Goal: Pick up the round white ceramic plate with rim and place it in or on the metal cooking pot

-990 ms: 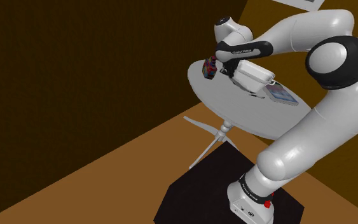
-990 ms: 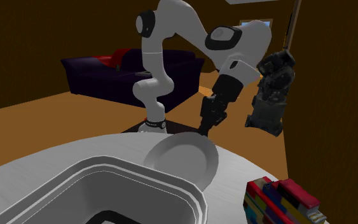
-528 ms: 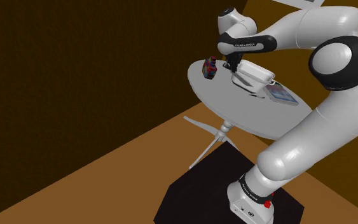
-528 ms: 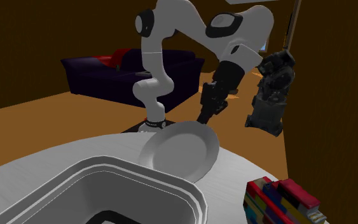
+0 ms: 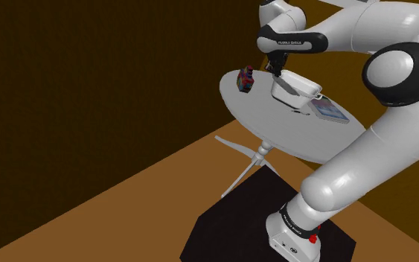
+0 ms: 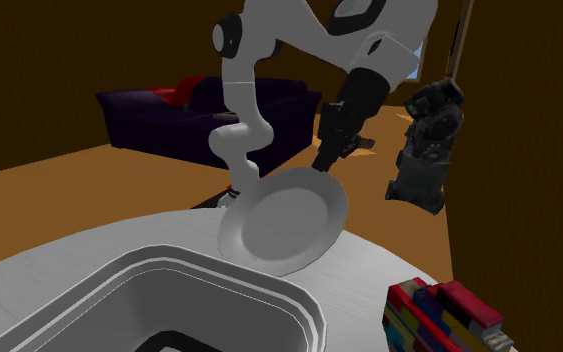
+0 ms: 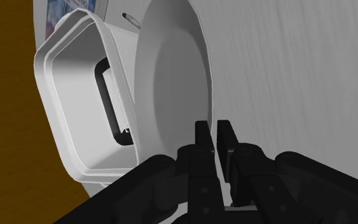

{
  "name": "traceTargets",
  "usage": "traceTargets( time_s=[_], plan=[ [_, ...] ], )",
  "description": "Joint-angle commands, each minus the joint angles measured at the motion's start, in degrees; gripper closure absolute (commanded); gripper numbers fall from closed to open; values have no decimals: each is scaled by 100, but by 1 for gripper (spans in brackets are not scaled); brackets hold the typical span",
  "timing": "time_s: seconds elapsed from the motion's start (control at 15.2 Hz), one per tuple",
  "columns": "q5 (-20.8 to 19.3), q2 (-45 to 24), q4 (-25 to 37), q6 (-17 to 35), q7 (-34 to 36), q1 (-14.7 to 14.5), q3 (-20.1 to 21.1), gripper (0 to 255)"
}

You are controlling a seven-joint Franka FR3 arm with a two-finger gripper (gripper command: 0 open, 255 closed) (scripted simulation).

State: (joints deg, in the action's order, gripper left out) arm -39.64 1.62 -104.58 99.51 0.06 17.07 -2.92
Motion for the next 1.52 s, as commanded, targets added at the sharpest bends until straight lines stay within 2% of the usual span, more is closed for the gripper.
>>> traceTargets(
  time_s=[0.0, 0.2, 0.73, 1.12, 1.25, 1.32, 1.45],
  plan=[
    [12, 17, 126, -114, -84, -4, 5, 255],
    [29, 15, 298, -254, -182, -11, 13, 255],
    [121, -798, 1315, 253, -1142, 538, -495, 255],
    [413, -1679, 2490, 468, -1929, 1011, -780, 255],
    [552, -2040, 2998, 482, -2210, 1194, -846, 255],
    [678, -2361, 3462, 463, -2441, 1348, -891, 255],
    [643, -2319, 3258, 600, -2347, 1350, -884, 255]
  ],
)
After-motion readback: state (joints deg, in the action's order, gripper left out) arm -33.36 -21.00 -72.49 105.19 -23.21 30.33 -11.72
